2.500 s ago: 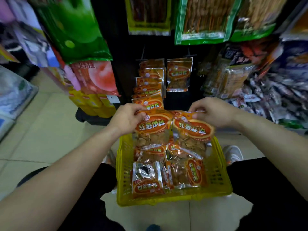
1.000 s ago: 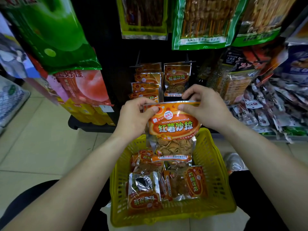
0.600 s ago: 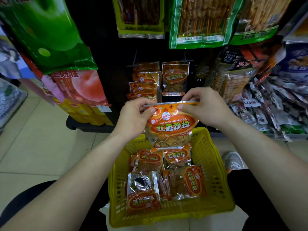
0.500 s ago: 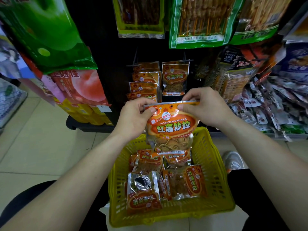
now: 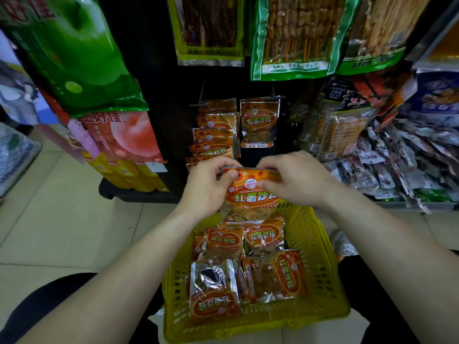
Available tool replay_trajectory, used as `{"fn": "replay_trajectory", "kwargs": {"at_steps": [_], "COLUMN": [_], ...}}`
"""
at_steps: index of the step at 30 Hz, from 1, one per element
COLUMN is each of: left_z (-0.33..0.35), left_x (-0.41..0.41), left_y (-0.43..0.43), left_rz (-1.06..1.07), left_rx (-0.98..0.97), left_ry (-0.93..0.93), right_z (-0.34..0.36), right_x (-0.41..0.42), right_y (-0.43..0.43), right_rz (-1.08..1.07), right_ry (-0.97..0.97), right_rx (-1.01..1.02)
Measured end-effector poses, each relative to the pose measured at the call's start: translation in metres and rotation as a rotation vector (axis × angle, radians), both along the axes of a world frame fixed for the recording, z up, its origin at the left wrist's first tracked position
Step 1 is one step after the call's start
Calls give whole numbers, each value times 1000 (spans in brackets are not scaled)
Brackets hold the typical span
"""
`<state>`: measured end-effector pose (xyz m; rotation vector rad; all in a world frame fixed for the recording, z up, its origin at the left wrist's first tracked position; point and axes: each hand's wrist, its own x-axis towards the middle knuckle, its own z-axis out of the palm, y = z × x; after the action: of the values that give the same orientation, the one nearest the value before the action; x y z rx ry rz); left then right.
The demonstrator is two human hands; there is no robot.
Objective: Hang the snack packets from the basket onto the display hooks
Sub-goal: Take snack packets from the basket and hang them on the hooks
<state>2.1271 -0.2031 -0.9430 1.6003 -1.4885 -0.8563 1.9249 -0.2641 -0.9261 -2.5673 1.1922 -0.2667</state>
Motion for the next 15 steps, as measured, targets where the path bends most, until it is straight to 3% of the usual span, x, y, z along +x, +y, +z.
{"fn": "replay_trajectory", "kwargs": {"at_steps": [9, 15], "left_z": [-10, -22], "left_x": [4, 24], "left_y": [2, 6], "left_rz": [-55, -24], "left_rx": [4, 96], "left_ry": [-50, -94], "right_z": [-8, 15], "right_x": [2, -19], "right_y": [11, -22], "right_rz": [-133, -203], "right_ry": [19, 10], "right_rx": [9, -151]}}
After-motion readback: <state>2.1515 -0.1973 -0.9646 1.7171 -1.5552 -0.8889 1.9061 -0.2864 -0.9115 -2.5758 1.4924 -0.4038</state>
